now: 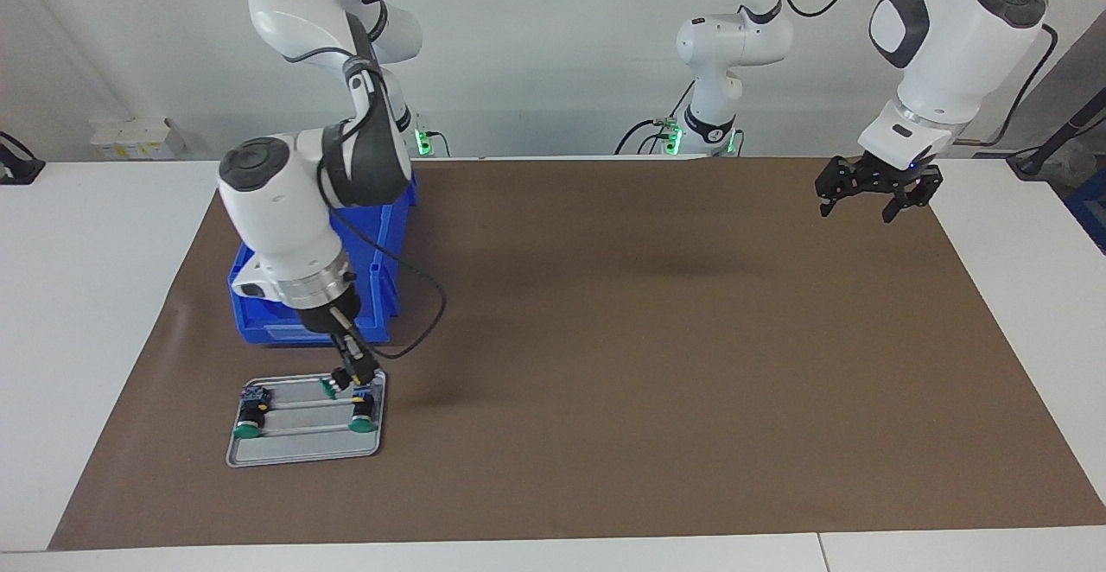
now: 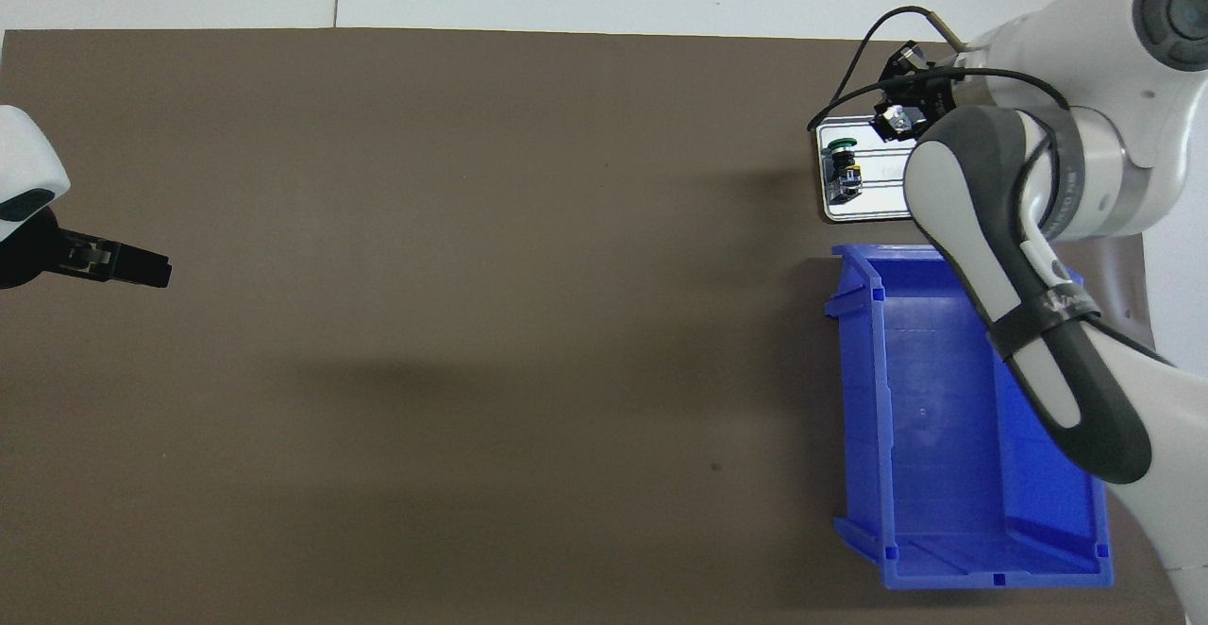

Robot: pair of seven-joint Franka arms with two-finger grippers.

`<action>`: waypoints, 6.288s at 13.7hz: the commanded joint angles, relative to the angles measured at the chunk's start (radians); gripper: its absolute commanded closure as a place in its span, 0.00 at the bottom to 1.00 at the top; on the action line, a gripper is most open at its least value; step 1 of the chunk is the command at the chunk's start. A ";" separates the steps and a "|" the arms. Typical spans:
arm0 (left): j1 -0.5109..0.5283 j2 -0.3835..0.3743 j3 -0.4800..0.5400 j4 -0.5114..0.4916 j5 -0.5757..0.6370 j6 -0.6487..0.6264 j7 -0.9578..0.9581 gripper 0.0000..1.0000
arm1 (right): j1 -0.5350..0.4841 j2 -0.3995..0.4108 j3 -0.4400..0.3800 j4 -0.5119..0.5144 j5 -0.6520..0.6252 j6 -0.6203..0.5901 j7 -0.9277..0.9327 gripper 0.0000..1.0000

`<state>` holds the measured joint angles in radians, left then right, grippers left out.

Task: Place and press button with both arms
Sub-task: 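Set the button on the table with the right gripper while the left gripper approaches, then withdraw the right gripper while the left gripper reaches the green button, then grasp the green button with the left gripper and lift it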

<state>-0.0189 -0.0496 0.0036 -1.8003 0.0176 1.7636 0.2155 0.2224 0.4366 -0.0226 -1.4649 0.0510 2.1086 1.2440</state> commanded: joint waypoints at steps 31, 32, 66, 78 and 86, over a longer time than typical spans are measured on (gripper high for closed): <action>-0.087 -0.032 -0.008 -0.071 -0.089 0.084 0.153 0.00 | 0.641 0.350 0.009 0.224 -0.267 0.077 1.236 0.00; -0.110 -0.033 -0.008 -0.098 -0.097 0.127 0.172 0.00 | 0.635 0.318 0.010 0.224 -0.264 0.076 1.229 0.00; -0.500 0.306 -0.002 -0.380 -0.154 0.847 0.720 0.65 | -0.232 -0.484 -0.013 -0.182 -0.037 -0.478 -1.060 0.00; -0.472 0.310 0.004 -0.288 -0.151 0.737 0.720 1.00 | -0.178 -0.421 0.001 -0.046 -0.079 -0.610 -1.061 0.00; -0.317 0.304 -0.005 -0.042 -0.229 0.325 0.764 1.00 | -0.187 -0.455 -0.002 -0.133 -0.074 -0.559 -1.045 0.00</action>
<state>-0.3943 0.2524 0.0090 -1.9130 -0.1774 2.2076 0.9342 0.0457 0.0016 -0.0252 -1.5569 -0.0095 1.5278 0.1967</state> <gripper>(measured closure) 0.670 0.000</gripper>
